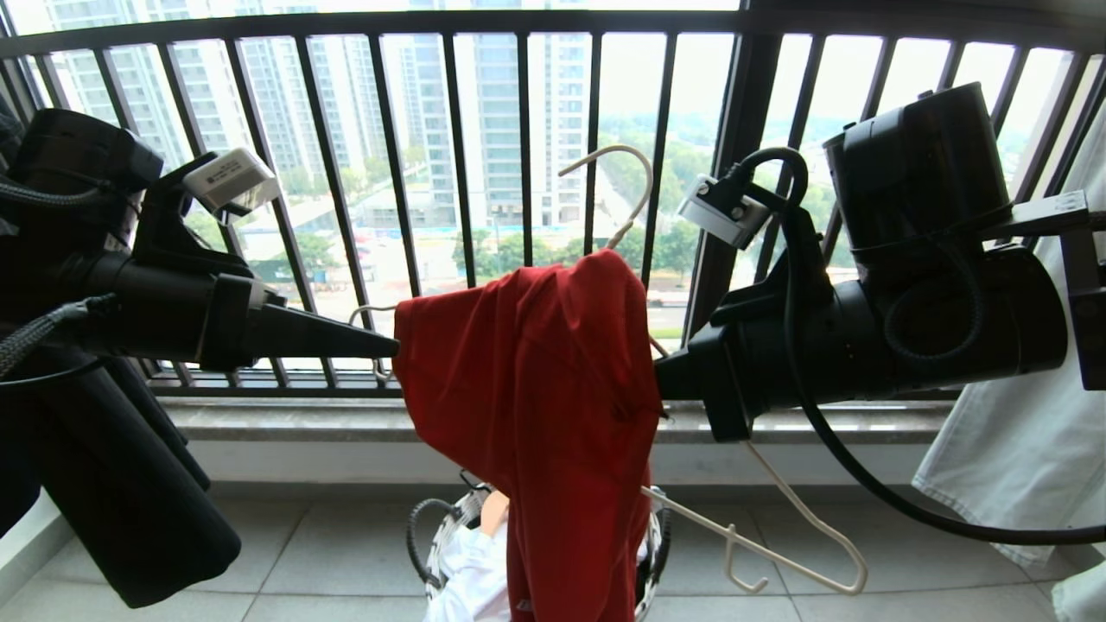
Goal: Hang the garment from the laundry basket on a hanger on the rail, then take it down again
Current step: Hang the clothes on the clothes rack
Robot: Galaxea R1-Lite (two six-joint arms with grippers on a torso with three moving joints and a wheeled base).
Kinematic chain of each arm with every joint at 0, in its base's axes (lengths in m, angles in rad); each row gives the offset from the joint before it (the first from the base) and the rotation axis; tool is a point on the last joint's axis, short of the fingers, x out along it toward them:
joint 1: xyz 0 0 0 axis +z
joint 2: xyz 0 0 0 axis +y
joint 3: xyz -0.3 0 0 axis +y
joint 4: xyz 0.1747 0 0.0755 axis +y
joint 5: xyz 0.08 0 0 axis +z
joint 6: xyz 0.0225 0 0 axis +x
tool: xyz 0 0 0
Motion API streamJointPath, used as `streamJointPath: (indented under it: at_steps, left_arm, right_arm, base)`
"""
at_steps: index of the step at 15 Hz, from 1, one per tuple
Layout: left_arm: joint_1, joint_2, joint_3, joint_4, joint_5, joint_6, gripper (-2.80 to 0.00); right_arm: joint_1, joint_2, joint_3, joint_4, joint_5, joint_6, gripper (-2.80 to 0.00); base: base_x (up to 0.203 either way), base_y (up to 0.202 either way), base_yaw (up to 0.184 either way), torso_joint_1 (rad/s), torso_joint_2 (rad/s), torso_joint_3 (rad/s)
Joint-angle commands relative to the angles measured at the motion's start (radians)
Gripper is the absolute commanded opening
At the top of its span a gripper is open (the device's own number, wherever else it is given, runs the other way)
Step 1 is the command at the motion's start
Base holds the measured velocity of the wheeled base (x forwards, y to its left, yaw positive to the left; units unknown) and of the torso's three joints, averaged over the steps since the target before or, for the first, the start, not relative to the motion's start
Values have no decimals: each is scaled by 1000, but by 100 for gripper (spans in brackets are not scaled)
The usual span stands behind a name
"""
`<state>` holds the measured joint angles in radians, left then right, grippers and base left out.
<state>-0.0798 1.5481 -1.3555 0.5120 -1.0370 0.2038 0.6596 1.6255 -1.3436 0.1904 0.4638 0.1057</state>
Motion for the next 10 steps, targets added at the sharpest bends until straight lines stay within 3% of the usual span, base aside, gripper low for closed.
streamJointPath:
  at_steps: [1,4,10]
  left_arm:
    - [0,11,15,-42,-7,-3,0]
    - [-4,18,70,-138,-8,-12,0]
    - [-30,18,96,-147,-21,-12,0]
  right_arm:
    - [1,-2,1,1,4,0,-280]
    - [3,-4,1,3,4,2,-280]
    - [3,-6,1,3,4,2,-280]
  base:
    - [0,0,0,0,0,0]
    - [0,0,0,0,0,0]
    - [0,0,0,0,0,0]
